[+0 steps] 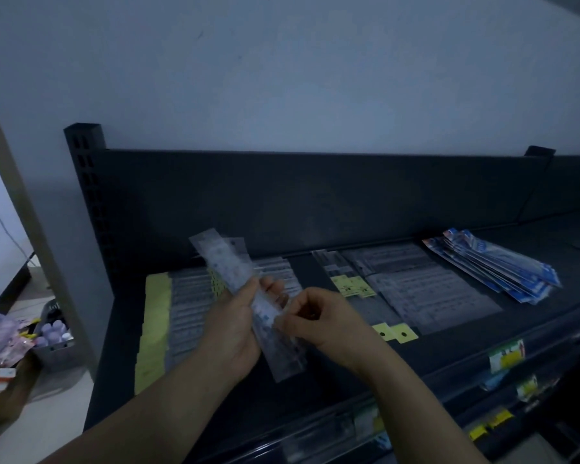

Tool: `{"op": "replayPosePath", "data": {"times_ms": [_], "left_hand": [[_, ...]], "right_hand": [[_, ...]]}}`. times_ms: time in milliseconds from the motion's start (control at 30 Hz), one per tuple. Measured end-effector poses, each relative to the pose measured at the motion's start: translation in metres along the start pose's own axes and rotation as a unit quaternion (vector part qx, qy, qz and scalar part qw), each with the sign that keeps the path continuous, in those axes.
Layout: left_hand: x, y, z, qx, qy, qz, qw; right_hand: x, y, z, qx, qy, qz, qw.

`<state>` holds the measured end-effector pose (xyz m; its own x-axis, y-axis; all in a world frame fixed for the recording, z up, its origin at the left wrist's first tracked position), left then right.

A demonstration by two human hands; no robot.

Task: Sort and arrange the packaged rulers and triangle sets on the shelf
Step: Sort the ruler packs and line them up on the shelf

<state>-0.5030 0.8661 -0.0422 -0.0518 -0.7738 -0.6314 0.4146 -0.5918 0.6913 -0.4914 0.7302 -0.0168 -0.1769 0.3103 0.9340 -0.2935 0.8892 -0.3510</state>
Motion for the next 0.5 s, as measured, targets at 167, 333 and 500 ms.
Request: {"op": "replayPosePath", "data": {"times_ms": [167,333,500], "left_hand": [[-0.002,0.004,0.006,0.004,0.098,-0.067,0.993],[-0.026,0.003,0.014,0.015,0.171,-0.091,0.981],[-0.055,-0.029,0.024,0.049,0.247,-0.382,0.889]], "right_hand": [[-0.004,0.009,0.006,0.107,0.086,-0.085,0.987],[-0.004,-0.029,0.003,0.101,-0.01,-0.033,0.994],[-0.007,-0.069,0.0,0.085,-0.071,0.085,0.99]]}}
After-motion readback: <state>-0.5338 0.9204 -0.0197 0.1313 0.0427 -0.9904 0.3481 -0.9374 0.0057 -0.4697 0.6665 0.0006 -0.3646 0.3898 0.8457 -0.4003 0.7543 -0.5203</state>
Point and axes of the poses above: each hand's wrist, its own z-axis away from the middle knuckle, its own y-axis out of the palm, x = y × z, the point moved 2 cm from there along -z, towards the middle knuckle, and after that the axes turned 8 degrees about -x, right-handed, at the moved point
